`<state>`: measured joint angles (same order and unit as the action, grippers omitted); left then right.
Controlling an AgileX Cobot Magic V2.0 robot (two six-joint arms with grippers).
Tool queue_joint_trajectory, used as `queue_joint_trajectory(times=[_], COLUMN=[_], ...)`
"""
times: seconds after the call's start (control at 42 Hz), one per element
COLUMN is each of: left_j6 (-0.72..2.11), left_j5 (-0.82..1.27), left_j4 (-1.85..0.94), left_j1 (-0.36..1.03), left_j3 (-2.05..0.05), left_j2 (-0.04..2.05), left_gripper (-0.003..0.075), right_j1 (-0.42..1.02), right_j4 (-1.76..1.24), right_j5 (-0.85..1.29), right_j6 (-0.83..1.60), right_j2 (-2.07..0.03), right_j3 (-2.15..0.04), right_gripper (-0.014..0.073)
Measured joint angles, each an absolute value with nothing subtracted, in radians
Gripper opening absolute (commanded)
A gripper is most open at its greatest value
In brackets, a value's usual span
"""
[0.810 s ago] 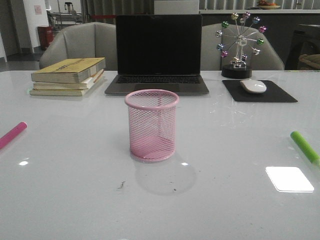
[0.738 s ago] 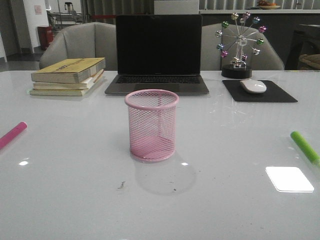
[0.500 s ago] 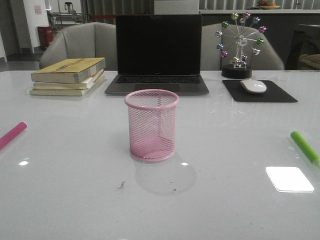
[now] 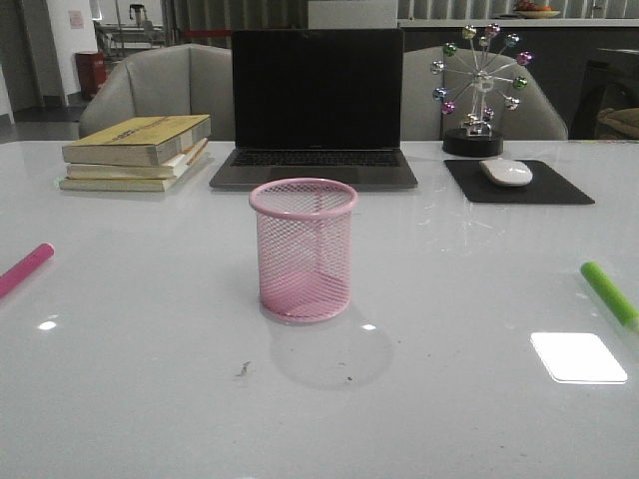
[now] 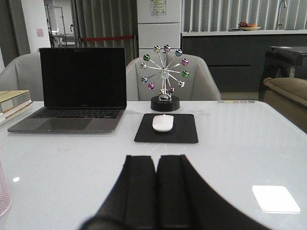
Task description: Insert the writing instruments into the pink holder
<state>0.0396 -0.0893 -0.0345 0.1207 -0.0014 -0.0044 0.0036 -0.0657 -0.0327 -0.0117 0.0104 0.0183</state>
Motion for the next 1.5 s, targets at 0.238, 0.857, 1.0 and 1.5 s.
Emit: queue_joint_trajectory(times=[0.238, 0.857, 1.0, 1.5], left_j6=[0.040, 0.040, 0.040, 0.067], left_j5=[-0.034, 0.654, 0.720, 0.706], left_j4=[-0.035, -0.043, -0.043, -0.068], left_j1=[0.125, 0.125, 0.125, 0.170], left_j3=[-0.245, -0.705, -0.691, -0.688], left_j2=[-0.004, 0.377, 0.449, 0.590], left_gripper=[0.0091, 0.0091, 0.0091, 0.0531], right_j1=[0.004, 0.004, 0.004, 0.004], right_j4=[-0.067, -0.067, -0.067, -0.067], right_j5=[0.068, 0.682, 0.733, 0.750], right_j6=[-0.012, -0.012, -0.012, -0.012], right_j2=[0.008, -0.436, -0.530, -0.808], right_j3=[-0.266, -0.691, -0.685, -0.685], right_gripper=[0.0057, 0.0057, 0.0057, 0.0540])
